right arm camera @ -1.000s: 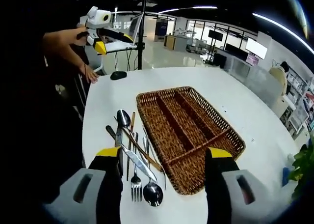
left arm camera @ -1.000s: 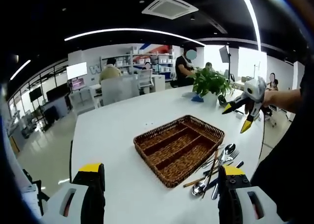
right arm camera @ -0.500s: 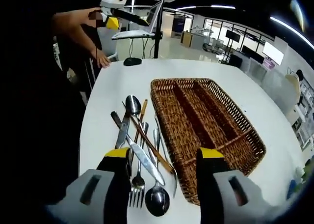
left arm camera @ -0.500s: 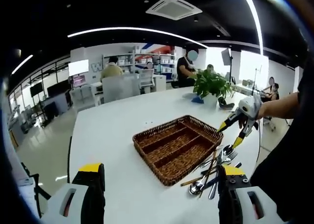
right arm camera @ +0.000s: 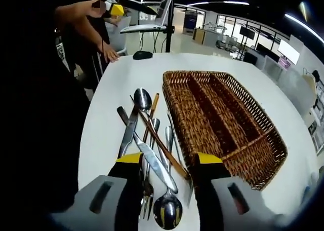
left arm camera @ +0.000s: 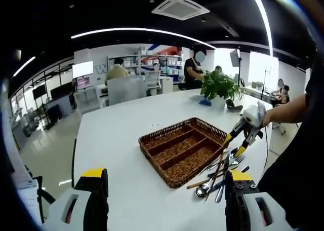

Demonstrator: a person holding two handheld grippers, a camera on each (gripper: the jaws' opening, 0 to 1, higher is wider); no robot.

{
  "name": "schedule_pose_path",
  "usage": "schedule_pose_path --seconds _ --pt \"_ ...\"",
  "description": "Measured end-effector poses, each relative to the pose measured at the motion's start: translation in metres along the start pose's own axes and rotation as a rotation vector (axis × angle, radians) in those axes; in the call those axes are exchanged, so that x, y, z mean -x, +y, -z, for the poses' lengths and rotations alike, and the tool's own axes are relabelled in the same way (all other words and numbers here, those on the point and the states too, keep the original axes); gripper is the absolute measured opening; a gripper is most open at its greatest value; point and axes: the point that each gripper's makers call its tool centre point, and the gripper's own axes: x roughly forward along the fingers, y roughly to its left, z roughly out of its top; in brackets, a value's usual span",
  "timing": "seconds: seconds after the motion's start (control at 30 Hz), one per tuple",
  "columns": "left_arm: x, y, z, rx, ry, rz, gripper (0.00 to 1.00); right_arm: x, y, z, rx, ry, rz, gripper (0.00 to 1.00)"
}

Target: Arrange the knives, forks, and spoons in their matching storage slots by inserting each utensil handle-first until every utensil is classified and aligned in the correct compartment

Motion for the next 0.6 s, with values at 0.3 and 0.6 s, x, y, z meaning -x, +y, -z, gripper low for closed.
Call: schedule_pose_path --seconds 0.3,0.6 --pt "0.003 0.004 0.007 0.007 0.009 -0.009 1.00 -0.015 0.004 0.005 0.002 0.022 -0.024 0.30" --pt "0.005 0.009 0.007 0.009 0.006 -0.021 1.00 -0.026 0.001 0.016 -0.012 0.065 -0.030 0.20"
